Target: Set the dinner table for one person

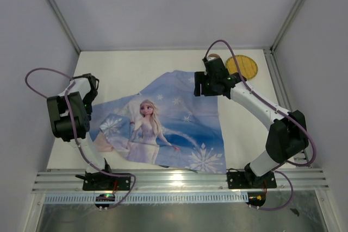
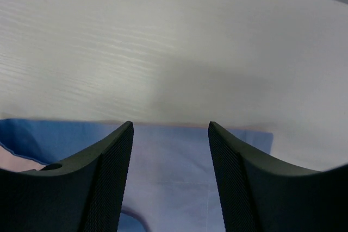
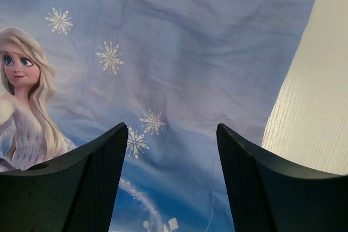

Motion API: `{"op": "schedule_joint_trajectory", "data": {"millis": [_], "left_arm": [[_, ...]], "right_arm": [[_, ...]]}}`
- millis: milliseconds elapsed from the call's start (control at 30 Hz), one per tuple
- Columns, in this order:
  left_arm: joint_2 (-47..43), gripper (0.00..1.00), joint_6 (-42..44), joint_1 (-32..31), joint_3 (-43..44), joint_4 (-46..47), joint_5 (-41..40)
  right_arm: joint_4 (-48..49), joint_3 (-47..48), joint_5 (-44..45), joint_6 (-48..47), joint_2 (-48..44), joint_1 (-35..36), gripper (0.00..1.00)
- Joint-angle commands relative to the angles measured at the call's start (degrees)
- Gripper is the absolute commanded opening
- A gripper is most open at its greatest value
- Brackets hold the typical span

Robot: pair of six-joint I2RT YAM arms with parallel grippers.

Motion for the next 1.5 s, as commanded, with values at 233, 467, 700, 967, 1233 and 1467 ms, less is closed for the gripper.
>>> {"op": "schedule_joint_trajectory", "data": {"millis": [233, 467, 700, 967, 1233, 1467], "left_arm": [[4.98, 0.57, 10.20, 0.89, 5.69, 10.81, 4.52], [4.01, 0.55, 18.64, 0.80, 7.53, 19.17, 7.15], [5.05, 0.54, 21.01, 0.80, 8.58, 21.03, 7.78], [8.40, 0.53, 18.03, 0.80, 8.42, 15.84, 10.06], [10.77, 0.53, 16.54, 0.89, 11.14, 10.22, 9.53], [11.30, 0.51, 15.65, 0.80, 11.75, 7.66, 9.88]], "right_arm": [[0.80, -0.43, 0.57, 1.34, -4.65, 1.04, 0.71], [1.86, -2.45, -0.04, 2.66, -4.04, 1.74, 0.71], [2.30, -1.23, -0.22, 3.45, -2.19, 2.88, 0.71], [1.24, 0.27, 0.66, 3.19, -1.66, 3.15, 0.71], [1.59, -0.17, 0.75, 3.63, -1.40, 3.15, 0.71], [1.77, -0.96, 1.01, 3.89, -1.05, 3.15, 0.71]]}}
